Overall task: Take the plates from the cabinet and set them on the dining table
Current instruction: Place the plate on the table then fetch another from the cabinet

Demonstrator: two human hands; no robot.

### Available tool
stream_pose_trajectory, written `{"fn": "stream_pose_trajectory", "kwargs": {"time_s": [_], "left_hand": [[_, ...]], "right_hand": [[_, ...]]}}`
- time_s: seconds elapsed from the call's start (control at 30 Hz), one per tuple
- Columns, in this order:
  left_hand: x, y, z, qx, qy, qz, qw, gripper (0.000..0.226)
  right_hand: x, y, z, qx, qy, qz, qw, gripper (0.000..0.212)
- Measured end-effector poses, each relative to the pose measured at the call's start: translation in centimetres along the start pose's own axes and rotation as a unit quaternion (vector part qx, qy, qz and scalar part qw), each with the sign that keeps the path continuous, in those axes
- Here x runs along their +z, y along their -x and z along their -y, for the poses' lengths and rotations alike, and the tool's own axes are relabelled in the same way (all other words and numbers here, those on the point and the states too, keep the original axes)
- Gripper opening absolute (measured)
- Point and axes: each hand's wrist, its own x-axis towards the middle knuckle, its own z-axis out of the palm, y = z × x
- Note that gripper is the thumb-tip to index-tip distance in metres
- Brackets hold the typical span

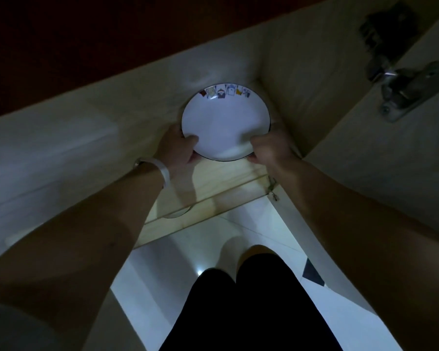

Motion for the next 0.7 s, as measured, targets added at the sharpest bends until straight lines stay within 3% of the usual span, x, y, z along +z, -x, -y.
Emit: {"fn": "stream_pose_trajectory", "kwargs": {"time_s": [0.07, 0.23, 0.37, 0.7], "left_hand": [[-0.2, -0.3, -0.3, 0.021, -0.023, 0.015, 0.999, 0.012], [-0.6, 1.4, -0.9, -0.005, -0.006, 0.036, 0.999, 0.02], [-0.8, 4.7, -1.3, -0.05, 0.04, 0.035, 0.997, 0.035], [-2.1, 16.2, -2.7, -0.152, 0.101, -0.007, 0.983, 0.031]], "right_hand": [[0.1, -0.1, 0.2, 0.013, -0.037, 0.0, 0.999, 0.049], [-0.3, 1.6, 0.4, -0.021, 0.003, 0.012, 1.0, 0.054], [-0.9, 4.8, 0.5, 0.002, -0.019, 0.004, 1.0, 0.037], [-3.7, 16.3, 1.3, 0.039, 0.041, 0.023, 0.998, 0.036]]}}
